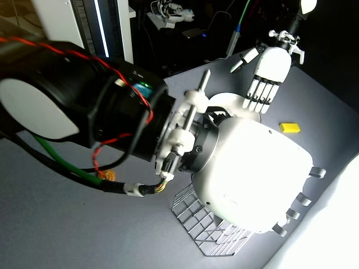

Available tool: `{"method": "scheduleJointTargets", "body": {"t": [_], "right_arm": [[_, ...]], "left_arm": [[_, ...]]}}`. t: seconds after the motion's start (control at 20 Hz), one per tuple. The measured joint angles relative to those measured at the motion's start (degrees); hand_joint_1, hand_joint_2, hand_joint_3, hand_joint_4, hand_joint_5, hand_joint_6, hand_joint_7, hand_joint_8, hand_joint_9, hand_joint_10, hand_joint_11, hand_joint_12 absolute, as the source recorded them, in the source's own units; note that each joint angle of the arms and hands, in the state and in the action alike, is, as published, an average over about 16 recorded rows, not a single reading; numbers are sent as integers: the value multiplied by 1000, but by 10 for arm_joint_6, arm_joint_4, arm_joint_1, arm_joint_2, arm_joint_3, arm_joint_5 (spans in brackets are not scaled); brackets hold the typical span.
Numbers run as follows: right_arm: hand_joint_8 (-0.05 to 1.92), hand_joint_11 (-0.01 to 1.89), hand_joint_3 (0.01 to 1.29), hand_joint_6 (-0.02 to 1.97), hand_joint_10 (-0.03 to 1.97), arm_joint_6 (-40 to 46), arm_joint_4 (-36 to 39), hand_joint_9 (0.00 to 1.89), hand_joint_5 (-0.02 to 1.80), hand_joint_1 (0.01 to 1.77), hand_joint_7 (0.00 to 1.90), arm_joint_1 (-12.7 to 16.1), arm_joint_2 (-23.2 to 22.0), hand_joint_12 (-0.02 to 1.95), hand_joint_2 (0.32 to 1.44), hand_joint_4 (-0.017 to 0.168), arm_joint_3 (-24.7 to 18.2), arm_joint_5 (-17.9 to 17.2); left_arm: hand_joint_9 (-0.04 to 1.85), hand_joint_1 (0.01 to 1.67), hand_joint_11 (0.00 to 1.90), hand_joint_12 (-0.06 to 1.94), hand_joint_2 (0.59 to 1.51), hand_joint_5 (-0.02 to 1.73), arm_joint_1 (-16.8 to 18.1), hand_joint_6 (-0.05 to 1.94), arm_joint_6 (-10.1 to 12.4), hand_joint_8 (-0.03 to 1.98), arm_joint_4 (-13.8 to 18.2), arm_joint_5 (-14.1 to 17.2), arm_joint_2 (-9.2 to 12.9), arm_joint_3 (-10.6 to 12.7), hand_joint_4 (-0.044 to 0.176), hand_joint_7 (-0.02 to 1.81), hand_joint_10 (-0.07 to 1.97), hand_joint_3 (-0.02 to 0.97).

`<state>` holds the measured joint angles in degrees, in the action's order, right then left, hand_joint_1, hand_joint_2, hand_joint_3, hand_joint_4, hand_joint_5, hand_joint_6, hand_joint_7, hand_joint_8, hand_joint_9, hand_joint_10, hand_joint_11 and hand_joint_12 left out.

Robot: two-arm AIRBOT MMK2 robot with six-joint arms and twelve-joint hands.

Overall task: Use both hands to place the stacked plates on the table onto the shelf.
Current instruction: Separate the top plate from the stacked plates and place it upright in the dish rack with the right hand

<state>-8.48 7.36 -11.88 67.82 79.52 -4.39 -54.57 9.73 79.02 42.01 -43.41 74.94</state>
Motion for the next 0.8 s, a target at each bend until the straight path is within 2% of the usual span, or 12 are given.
{"method": "scheduleJointTargets", "body": {"t": [0.55, 0.8], "right_arm": [[842, 772, 15, 734, 451, 9, -18, 1170, 1031, 1301, 1111, -49, 25, 1122, 990, -7, 30, -25], [854, 766, 15, 743, 337, 13, -21, 1213, 1028, 1286, 1112, -65, 31, 1110, 998, -7, 43, -37]], "left_arm": [[18, 24, 15, 13, 1101, 17, 0, 10, -9, -11, 0, -1, 0, 1, -1, 14, 8, 20], [18, 24, 16, 13, 1103, 17, 0, 10, -12, -11, 0, -1, 0, 1, 0, 14, 7, 20]]}}
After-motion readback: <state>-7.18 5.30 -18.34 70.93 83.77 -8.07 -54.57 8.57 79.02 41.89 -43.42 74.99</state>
